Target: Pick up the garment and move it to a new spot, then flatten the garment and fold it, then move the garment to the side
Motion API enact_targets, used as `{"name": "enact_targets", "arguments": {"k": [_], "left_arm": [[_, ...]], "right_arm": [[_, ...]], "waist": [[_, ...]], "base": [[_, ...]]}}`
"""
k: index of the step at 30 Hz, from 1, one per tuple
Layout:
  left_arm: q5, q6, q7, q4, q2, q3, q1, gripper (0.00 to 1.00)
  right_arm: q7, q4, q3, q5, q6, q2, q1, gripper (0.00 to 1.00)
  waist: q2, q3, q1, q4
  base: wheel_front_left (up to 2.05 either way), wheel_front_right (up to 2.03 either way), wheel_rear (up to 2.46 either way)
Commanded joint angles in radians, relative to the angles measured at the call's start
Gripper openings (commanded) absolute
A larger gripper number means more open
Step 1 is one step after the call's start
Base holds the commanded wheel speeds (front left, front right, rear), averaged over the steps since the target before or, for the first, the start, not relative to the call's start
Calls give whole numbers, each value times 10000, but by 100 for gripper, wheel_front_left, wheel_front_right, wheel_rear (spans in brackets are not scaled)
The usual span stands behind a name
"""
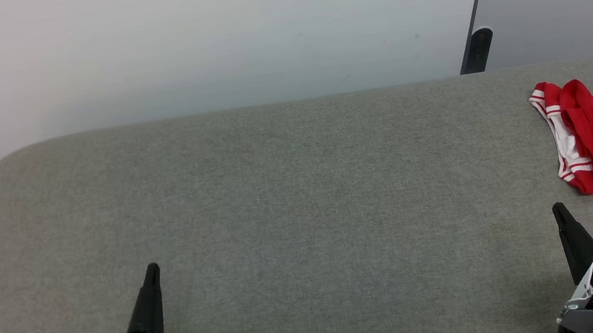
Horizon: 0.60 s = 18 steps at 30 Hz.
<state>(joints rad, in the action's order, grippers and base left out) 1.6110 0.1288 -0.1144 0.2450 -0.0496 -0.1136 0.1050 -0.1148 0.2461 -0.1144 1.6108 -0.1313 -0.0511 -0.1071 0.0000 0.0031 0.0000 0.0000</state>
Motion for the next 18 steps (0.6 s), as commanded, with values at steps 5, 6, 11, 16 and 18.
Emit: {"name": "enact_targets", "arguments": {"k": [5,6,11,16,18], "left_arm": [[35,36,-30,8,8,-18,87,0],[35,36,-30,8,8,-18,87,0],[35,36,-29,8,8,-18,87,0],[36,36,-29,7,8,-17,87,0],[36,36,-29,7,8,-17,87,0]], "right_arm": [[-22,-26,-4,41,10,29,-38,0],[-23,-26,-4,41,10,29,-38,0],[-23,-26,-4,41,10,29,-38,0],[-23,-26,-4,41,10,29,-38,0],[-23,-26,-3,41,10,29,-38,0]], "waist": [[0,0,0,0],[0,0,0,0],[0,0,0,0],[0,0,0,0],[0,0,0,0]], "base": [[0,0,0],[0,0,0],[0,0,0],[0,0,0],[0,0,0]]}}
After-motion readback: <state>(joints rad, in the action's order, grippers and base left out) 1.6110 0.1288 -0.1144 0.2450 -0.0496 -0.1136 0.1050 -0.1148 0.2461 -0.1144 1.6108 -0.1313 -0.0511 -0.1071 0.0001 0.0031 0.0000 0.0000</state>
